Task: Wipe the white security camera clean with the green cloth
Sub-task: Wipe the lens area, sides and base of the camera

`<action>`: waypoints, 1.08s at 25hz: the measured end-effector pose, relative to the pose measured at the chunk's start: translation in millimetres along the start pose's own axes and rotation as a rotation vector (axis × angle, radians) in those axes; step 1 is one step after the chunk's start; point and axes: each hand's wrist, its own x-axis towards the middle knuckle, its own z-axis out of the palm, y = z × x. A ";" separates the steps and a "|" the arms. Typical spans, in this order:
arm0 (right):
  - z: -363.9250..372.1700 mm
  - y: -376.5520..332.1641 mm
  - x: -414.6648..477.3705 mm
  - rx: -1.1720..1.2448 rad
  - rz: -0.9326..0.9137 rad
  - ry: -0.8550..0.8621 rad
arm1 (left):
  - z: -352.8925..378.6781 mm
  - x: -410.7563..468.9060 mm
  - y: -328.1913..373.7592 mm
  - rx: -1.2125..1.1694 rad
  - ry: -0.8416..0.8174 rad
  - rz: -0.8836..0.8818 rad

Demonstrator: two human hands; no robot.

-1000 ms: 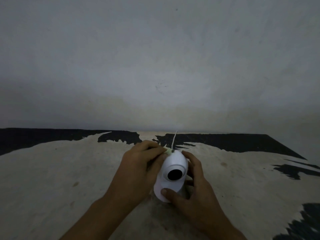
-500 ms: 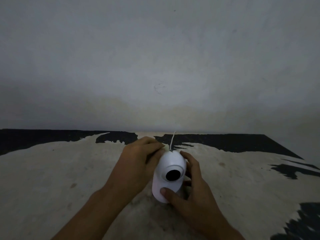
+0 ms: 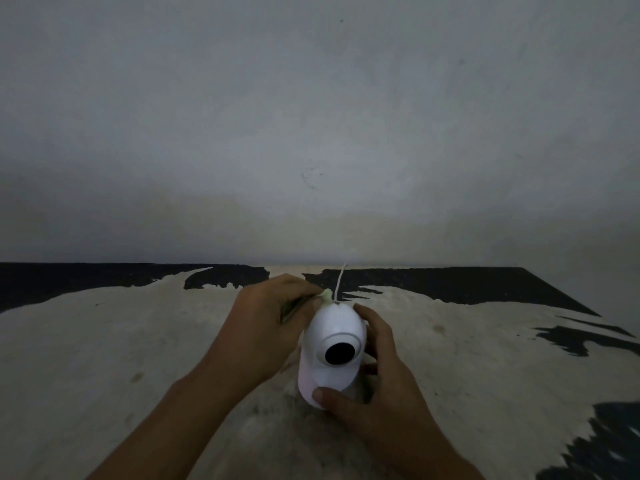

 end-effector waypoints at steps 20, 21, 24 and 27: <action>-0.6 7.8 0.6 -0.002 -0.010 -0.026 | -8.5 3.2 -0.1 0.011 -0.026 -0.054; -0.7 7.8 1.6 -0.007 -0.013 -0.030 | -9.6 4.3 4.7 -0.047 -0.005 -0.041; -1.7 7.7 2.3 -0.005 -0.005 -0.026 | -8.7 5.8 11.9 -0.081 -0.065 0.006; -1.3 10.2 0.1 -0.008 0.004 -0.021 | -5.7 3.9 -0.2 0.027 -0.071 -0.037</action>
